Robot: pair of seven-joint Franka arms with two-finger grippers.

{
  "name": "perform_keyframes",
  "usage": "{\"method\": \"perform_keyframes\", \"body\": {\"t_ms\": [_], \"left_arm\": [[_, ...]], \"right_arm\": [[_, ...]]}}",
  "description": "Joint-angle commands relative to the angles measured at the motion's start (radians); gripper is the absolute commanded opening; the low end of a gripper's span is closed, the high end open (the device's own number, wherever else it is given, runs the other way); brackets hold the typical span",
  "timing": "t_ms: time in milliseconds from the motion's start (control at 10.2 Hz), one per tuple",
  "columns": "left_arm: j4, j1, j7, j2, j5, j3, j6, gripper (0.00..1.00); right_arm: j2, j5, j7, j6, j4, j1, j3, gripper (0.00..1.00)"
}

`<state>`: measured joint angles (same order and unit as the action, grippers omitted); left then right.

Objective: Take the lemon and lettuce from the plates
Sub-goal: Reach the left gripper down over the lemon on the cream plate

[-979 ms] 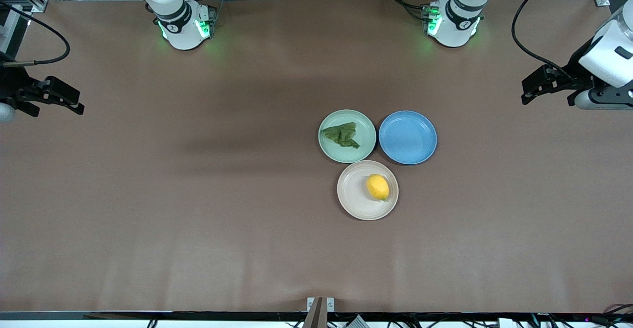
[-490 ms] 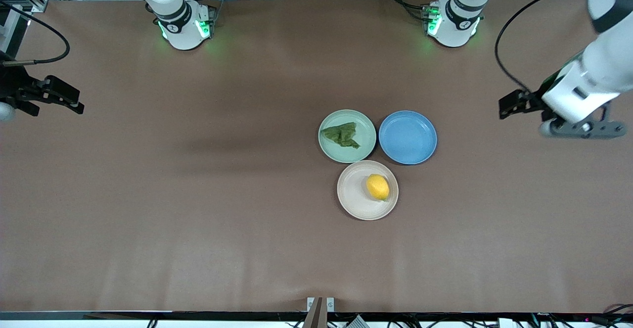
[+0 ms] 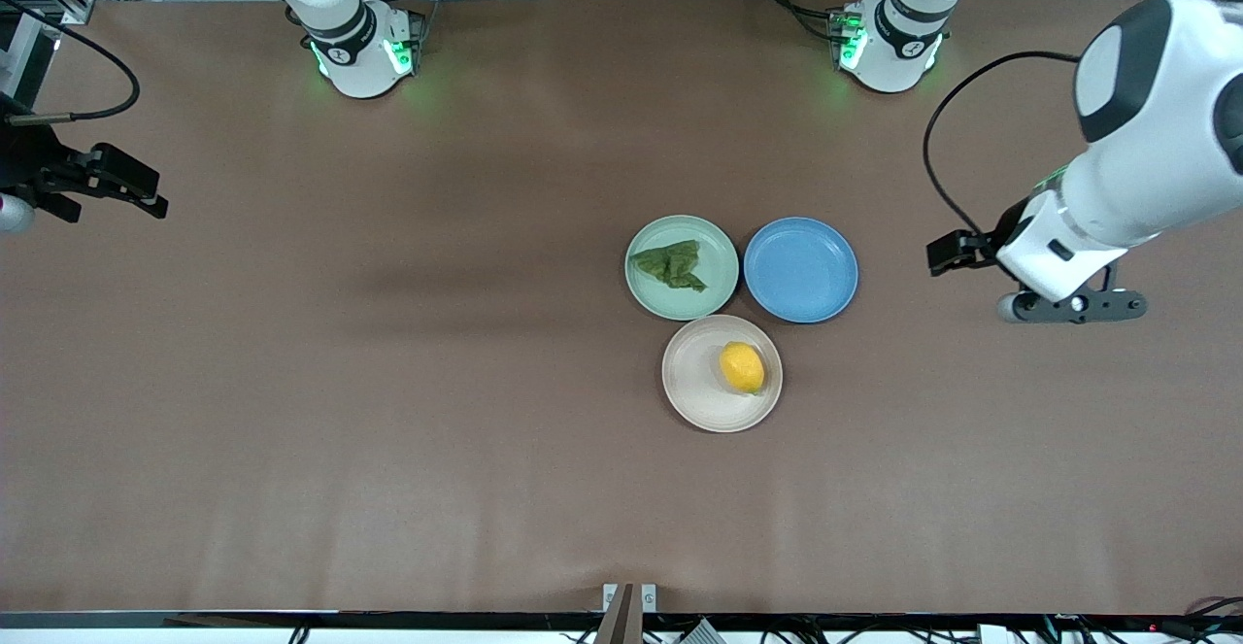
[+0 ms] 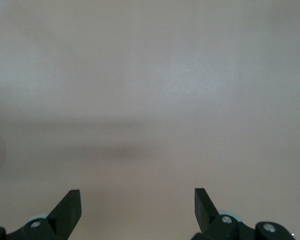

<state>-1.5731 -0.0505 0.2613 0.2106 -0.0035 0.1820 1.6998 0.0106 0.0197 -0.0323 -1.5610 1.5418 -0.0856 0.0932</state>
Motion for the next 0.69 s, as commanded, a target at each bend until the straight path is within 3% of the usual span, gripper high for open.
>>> {"method": "perform_keyframes", "body": {"t_ms": [0,294,588], "left_arm": [[0.053,-0.029,0.106,0.045,-0.006,-0.003,0.011,1.00],[0.106,-0.097,0.271,0.154,-0.006,-0.003,0.023,1.00],[0.110,-0.172,0.438,0.252,-0.003,-0.006,0.161,1.00]], "right_arm": [[-0.034,-0.006,-0.012,-0.013,0.037,0.014,-0.006,1.00],[-0.040,-0.006,-0.011,-0.011,0.035,0.014,-0.007,1.00],[-0.038,-0.006,-0.011,-0.014,0.037,0.012,-0.007,1.00]]}}
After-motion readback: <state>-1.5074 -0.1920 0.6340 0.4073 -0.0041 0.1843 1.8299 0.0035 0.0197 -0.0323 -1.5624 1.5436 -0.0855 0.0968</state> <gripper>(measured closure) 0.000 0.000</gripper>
